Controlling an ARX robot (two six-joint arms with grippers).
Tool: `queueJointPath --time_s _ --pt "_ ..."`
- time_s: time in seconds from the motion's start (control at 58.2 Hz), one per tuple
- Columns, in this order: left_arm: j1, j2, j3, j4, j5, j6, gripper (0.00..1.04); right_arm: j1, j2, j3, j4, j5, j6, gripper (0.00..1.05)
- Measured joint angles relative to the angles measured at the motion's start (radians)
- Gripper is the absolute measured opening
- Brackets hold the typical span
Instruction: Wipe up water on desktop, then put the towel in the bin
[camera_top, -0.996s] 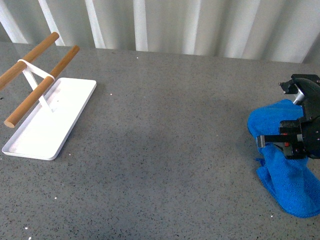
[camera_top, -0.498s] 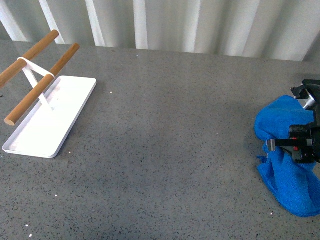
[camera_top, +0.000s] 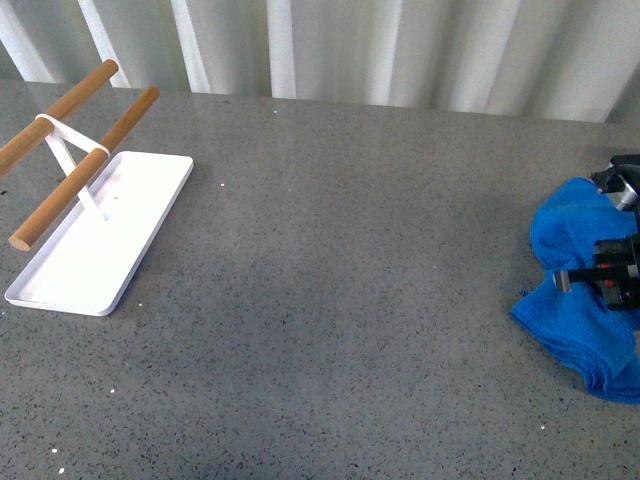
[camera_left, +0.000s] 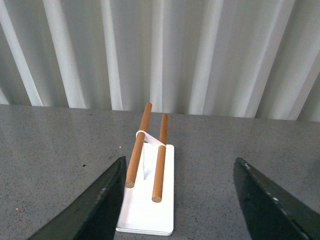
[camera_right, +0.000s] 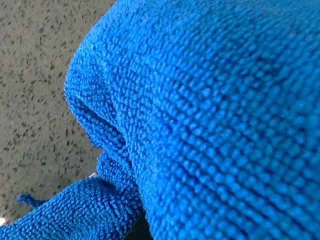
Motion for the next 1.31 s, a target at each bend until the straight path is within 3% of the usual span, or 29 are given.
queueJointPath --time_s 0.155,0.395,0.773,0.945,1.117,1.306 --pt "0.000 0.000 0.000 0.000 0.000 0.000 1.00 0.016 0.065 0.117 0.010 0.015 -0.038 0.04" --pt "0.000 0.000 0.000 0.000 0.000 0.000 0.98 0.090 0.145 0.273 0.011 -0.044 -0.060 0.04" --pt "0.000 0.000 0.000 0.000 0.000 0.000 0.98 0.293 0.210 0.409 -0.034 -0.128 -0.014 0.04" --pt "0.000 0.000 0.000 0.000 0.000 0.000 0.98 0.346 0.163 0.297 0.024 -0.149 0.013 0.04" --pt "0.000 0.000 0.000 0.000 0.000 0.000 0.98 0.367 -0.006 0.065 -0.026 -0.165 -0.001 0.04" --pt "0.000 0.000 0.000 0.000 0.000 0.000 0.98 0.303 -0.262 -0.171 -0.103 -0.192 -0.092 0.04"
